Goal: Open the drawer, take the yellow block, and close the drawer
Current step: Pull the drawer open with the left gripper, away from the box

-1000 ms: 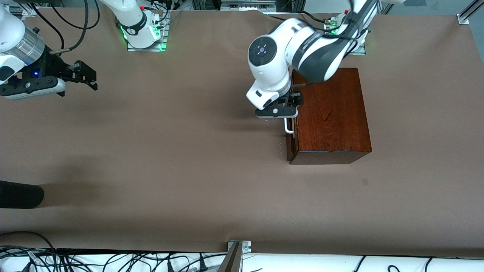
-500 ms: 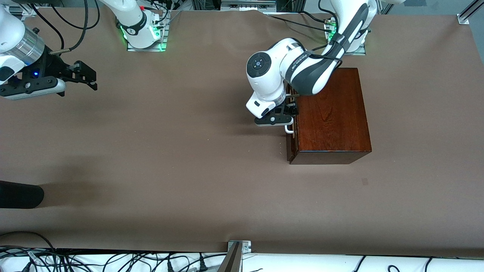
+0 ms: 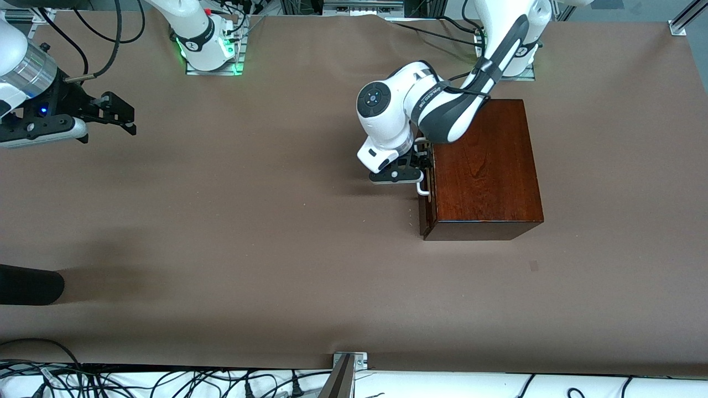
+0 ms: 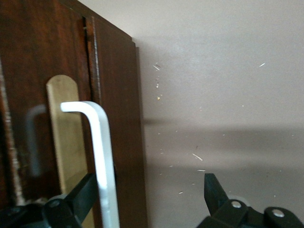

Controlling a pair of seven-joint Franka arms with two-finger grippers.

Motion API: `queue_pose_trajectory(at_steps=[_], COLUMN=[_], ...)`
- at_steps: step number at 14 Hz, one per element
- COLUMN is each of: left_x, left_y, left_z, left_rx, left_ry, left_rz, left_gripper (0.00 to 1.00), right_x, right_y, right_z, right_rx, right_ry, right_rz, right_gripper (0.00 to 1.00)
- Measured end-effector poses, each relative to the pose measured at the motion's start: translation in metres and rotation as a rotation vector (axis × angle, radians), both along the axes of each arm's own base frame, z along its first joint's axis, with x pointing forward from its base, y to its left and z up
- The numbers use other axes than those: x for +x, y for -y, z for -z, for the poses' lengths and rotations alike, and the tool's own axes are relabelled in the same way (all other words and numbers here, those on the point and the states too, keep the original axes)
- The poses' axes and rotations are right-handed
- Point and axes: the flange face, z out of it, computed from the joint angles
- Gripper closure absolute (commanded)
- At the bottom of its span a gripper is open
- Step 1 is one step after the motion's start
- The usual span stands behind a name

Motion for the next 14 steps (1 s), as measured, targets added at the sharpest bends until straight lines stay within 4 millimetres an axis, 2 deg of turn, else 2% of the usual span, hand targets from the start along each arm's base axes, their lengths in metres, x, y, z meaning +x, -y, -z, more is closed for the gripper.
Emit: queue_pose_trajectory(at_steps=[4, 7, 11, 14], left_x=[0.0, -0.006, -0.01, -0.013], left_y=[0.008, 0.025, 0.041, 0.062], left_z=[0.008, 0.006, 0.002, 0.0], left_rx=[-0.033, -0.079, -0.109, -0.134], left_ry=[0.023, 0.066, 0.088, 0.103], left_rz=[-0.017, -0.042, -0.041, -0.047], left_gripper=[0.0, 0.0, 0.0, 0.0], right_x=[0.001, 0.001, -0.003, -0.002], right_y=[0.0, 0.001, 0.013, 0.013], right_z=[0.002, 0.002, 0.006, 0.003], right_rx=[-0.001, -0.001, -0.004, -0.004], right_ry=[-0.004, -0.005, -0.052, -0.045], right_rz=[0.001, 0.002, 0.023, 0.022], right_gripper=[0.0, 0.0, 0.0, 0.0])
